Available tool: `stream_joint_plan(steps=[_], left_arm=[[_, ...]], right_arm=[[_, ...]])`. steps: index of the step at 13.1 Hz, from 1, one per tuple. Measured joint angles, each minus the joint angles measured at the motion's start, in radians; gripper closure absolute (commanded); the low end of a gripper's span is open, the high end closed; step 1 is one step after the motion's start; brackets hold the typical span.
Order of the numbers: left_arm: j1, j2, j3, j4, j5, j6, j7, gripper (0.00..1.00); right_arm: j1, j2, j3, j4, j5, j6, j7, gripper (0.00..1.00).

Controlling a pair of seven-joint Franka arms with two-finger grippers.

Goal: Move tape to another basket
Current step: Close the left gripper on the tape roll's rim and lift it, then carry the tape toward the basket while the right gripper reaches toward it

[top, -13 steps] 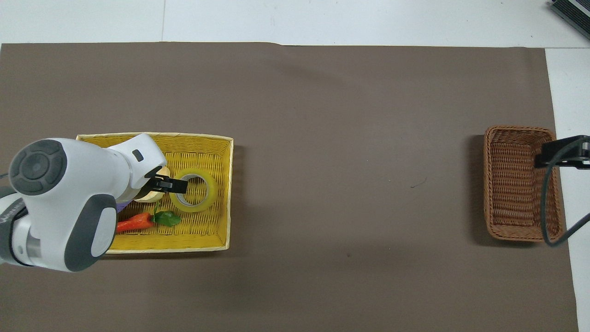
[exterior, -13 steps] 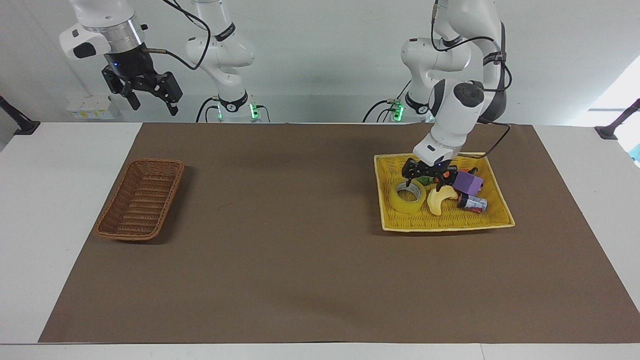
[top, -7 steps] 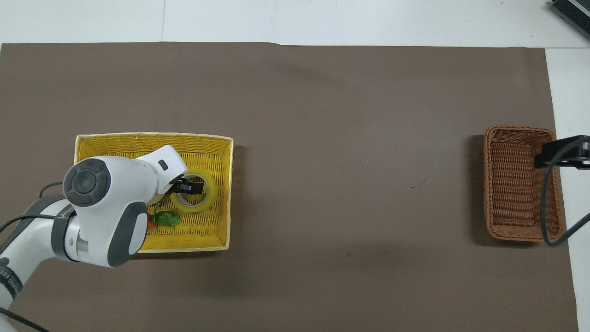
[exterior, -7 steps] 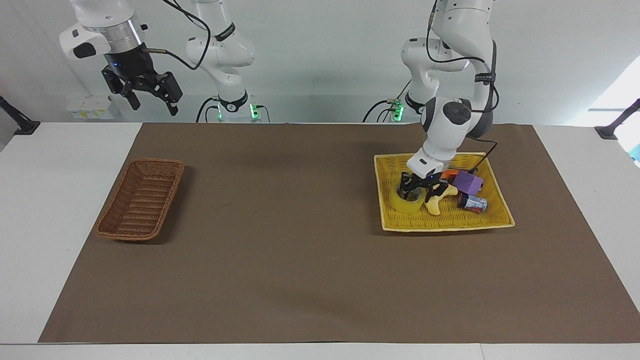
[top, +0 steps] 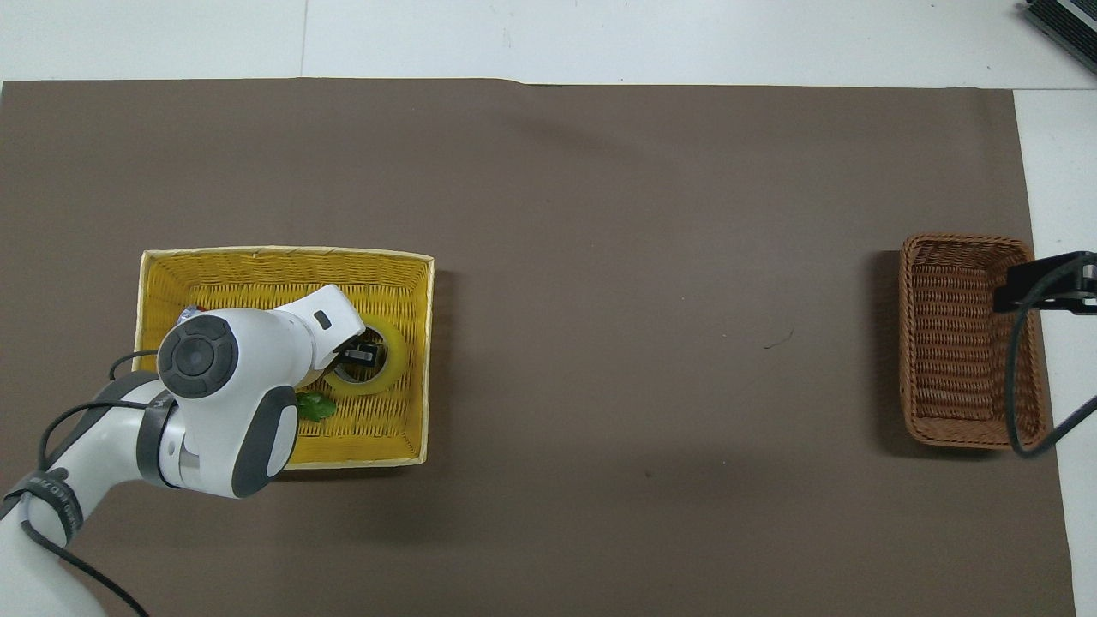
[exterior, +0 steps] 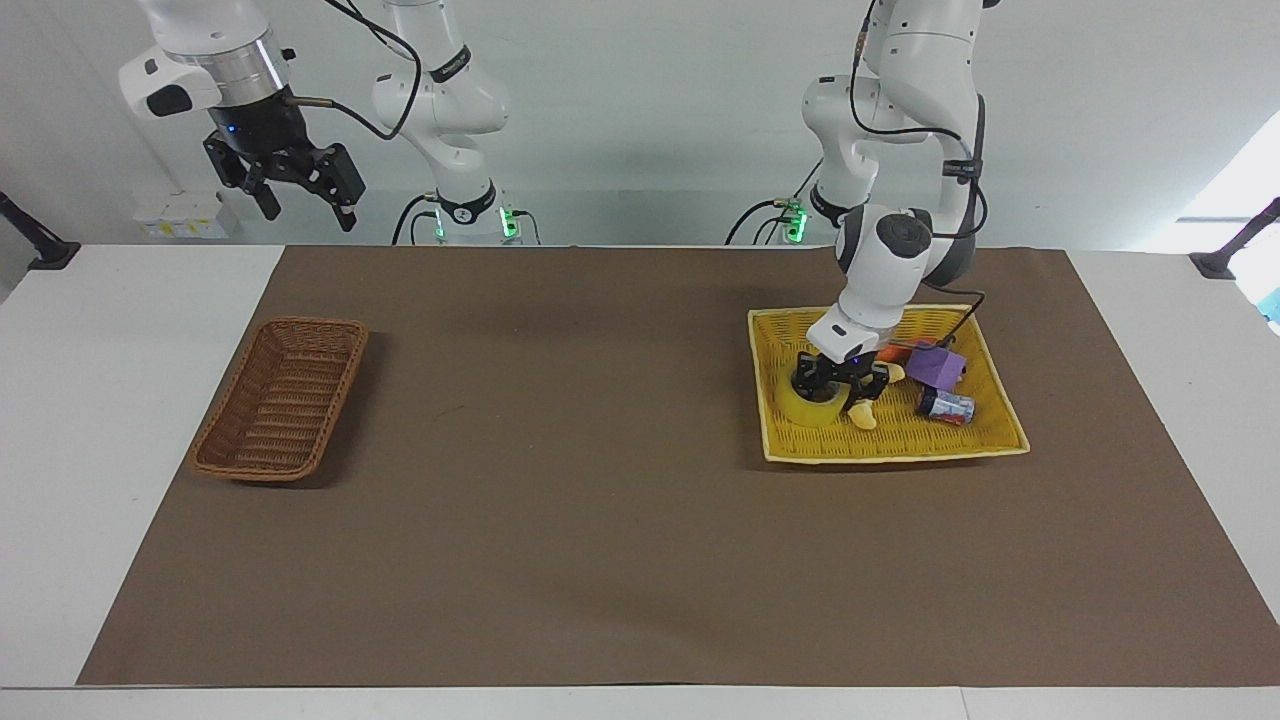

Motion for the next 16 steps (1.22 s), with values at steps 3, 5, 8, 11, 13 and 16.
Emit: stream_joint_plan(steps=[3,5,8,11,13,16], left_arm=[[0.002,-0.015,0.011,0.092,0.000,-0.178,0.002,1.00],[0.002,-0.029,0.012,0.151,0.000,-0.260,0.002,1.00],[0.013,-0.064,0.017,0.198,0.000,-0.335,0.001,1.00],[0.037,-0.094,0.020,0.280,0.000,-0.449,0.001,1.00],[0.044,-0.101,0.021,0.346,0.000,-0.539,0.002,1.00],[0.044,-0.101,0.021,0.452,0.000,-0.713,0.000,1.00]], right_arm=[[0.000,0.000,0.000,0.000,0.000,0.000,0.000,0.00],[0.000,0.000,0.000,0.000,0.000,0.000,0.000,0.00],[0.000,0.000,0.000,0.000,0.000,0.000,0.000,0.00],[0.000,0.000,0.000,0.000,0.000,0.000,0.000,0.00],[0.000,0.000,0.000,0.000,0.000,0.000,0.000,0.00],[0.000,0.000,0.000,0.000,0.000,0.000,0.000,0.00]])
